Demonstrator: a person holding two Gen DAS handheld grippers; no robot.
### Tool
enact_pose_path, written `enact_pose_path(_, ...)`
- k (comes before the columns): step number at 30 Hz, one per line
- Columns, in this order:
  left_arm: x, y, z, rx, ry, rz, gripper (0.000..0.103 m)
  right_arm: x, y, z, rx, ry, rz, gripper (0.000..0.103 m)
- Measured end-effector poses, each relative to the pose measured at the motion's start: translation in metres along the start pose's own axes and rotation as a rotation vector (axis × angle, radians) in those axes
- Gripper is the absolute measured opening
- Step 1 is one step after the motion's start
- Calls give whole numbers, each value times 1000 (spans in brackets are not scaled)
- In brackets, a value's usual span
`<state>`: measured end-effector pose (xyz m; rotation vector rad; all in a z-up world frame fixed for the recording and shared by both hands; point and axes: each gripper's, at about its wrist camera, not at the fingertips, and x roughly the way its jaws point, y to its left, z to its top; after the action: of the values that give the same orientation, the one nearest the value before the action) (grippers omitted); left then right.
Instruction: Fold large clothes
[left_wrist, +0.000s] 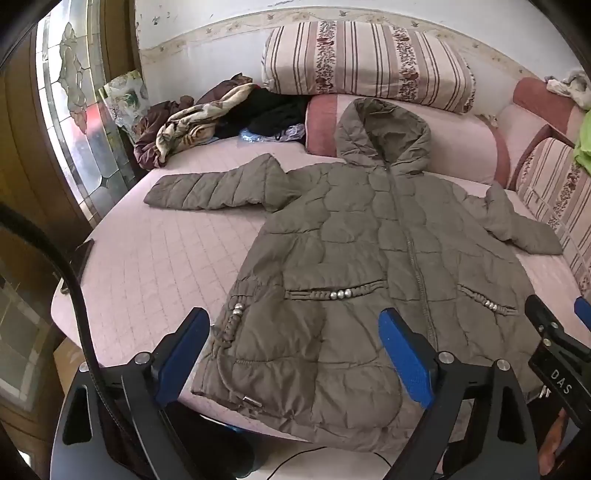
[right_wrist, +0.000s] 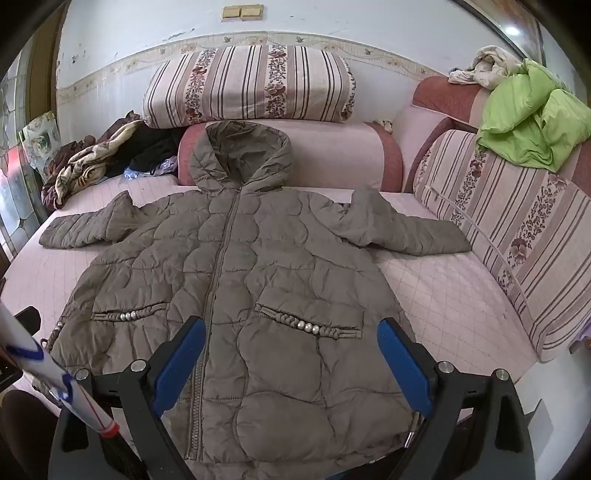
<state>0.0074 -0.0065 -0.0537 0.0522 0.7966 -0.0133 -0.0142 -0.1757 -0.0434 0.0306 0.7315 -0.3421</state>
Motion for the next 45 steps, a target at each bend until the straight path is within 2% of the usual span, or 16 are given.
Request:
enact_pose_path(15, 2, 8, -3, -6, 15, 4, 92, 1, 1, -6, 6, 6, 3, 96)
enact_pose_path(22, 7, 3, -7, 24, 34, 1, 92, -2, 4, -14, 6, 17, 2, 96)
enact_pose_path(29, 14, 6, -10, 15, 70, -27, 92, 2, 7, -9, 1, 70, 6, 96)
enact_pose_path(34, 17, 12, -10, -17, 83, -59, 92, 6, 10, -9, -6, 56, 4, 96)
enact_pose_path(45, 27, 29, -5, -39, 84, -50, 92, 11, 31, -4, -59, 35, -15, 96)
